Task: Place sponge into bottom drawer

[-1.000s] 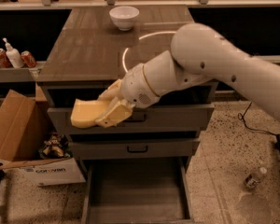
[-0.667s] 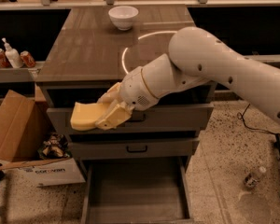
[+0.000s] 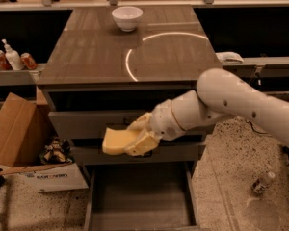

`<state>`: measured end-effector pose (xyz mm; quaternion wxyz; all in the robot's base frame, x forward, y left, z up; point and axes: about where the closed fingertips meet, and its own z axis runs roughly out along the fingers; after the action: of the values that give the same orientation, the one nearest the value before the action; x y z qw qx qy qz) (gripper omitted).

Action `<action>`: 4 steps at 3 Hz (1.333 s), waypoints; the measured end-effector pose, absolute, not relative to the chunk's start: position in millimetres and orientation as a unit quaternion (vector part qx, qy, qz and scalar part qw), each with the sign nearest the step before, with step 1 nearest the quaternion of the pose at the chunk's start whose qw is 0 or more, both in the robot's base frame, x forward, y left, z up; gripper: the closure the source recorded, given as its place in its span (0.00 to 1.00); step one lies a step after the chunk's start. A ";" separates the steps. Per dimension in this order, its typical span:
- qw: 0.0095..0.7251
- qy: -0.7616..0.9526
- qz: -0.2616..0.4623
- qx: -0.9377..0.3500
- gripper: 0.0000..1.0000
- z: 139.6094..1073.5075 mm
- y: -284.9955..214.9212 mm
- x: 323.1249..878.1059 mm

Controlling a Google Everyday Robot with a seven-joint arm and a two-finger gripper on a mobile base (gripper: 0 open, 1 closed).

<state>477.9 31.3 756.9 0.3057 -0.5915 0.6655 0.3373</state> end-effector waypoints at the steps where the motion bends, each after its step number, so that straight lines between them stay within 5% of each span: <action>1: 0.283 0.704 0.357 -0.544 1.00 669.9 -16.9 459.7; 4: 0.247 0.744 0.368 -0.500 1.00 577.5 -44.7 462.4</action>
Offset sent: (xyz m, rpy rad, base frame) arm -0.0225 -0.1107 -0.2206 0.0315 0.2983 -0.2162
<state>462.4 -44.7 577.5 0.2471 -0.4997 0.7440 0.3684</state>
